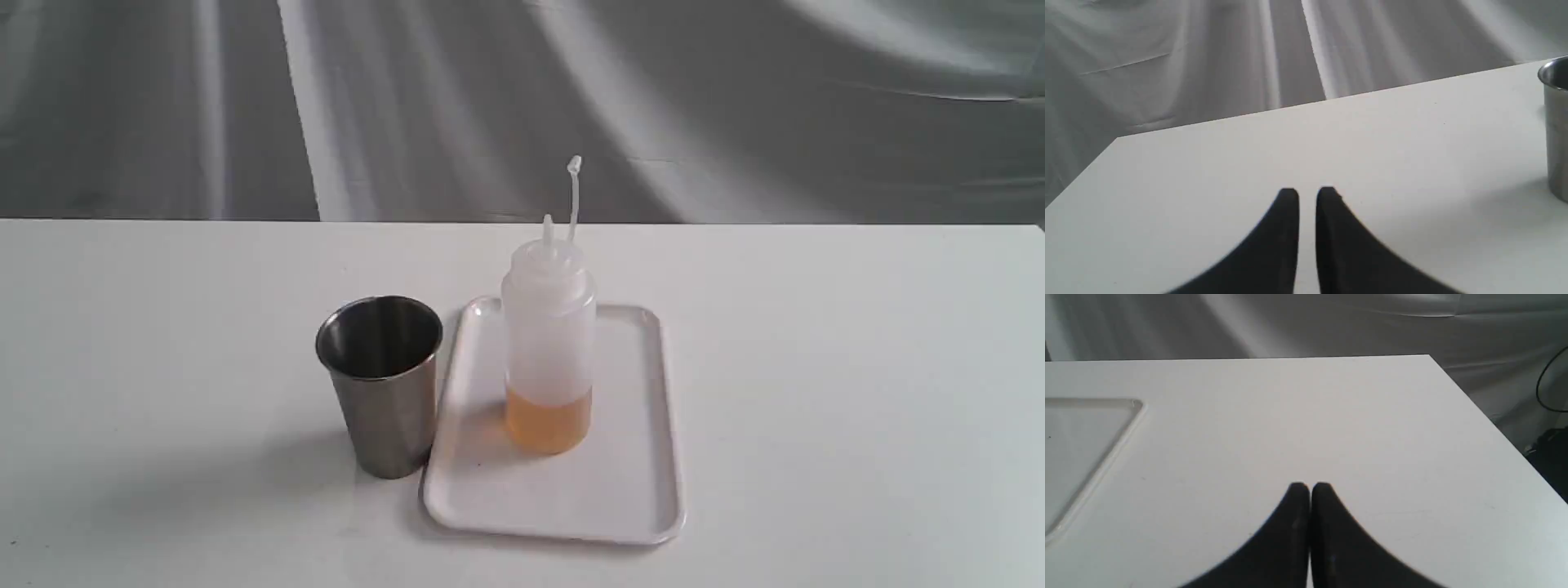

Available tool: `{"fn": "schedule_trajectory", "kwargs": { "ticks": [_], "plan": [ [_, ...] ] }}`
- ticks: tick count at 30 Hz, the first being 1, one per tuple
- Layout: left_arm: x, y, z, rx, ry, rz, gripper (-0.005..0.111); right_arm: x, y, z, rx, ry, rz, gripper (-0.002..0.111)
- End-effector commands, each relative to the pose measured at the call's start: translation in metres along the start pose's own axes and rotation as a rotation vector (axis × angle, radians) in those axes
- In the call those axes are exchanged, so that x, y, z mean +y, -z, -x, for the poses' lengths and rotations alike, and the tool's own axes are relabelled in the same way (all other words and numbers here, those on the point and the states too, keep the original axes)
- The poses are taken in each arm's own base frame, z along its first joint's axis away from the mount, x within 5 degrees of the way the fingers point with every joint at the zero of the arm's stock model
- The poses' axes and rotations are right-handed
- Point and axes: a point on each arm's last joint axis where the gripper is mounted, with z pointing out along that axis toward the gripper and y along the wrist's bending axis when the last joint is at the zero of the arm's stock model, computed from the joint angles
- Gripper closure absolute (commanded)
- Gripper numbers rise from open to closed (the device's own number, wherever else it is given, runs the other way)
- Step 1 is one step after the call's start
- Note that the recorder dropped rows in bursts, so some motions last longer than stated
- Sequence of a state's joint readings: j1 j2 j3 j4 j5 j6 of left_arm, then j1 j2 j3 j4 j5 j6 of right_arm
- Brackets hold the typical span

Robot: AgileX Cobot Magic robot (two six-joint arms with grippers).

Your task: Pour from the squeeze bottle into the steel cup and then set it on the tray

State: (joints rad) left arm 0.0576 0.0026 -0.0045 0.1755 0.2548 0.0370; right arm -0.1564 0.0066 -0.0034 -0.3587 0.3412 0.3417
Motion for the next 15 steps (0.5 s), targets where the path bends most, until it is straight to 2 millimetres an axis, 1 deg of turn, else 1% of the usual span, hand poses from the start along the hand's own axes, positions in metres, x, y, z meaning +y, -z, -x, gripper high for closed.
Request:
{"fn": "schedule_trajectory", "kwargs": {
  "ticks": [1,15],
  "plan": [
    [-0.0001,-0.0002,0.0,-0.013,0.008,0.002,0.098,-0.0007,0.0002,-0.002,0.009,0.004,-0.009,0.108],
    [-0.0001,-0.0002,0.0,-0.013,0.006,0.002,0.098,-0.0005,0.0002,-0.0021,0.011,-0.014,-0.007,0.108]
  ]
}}
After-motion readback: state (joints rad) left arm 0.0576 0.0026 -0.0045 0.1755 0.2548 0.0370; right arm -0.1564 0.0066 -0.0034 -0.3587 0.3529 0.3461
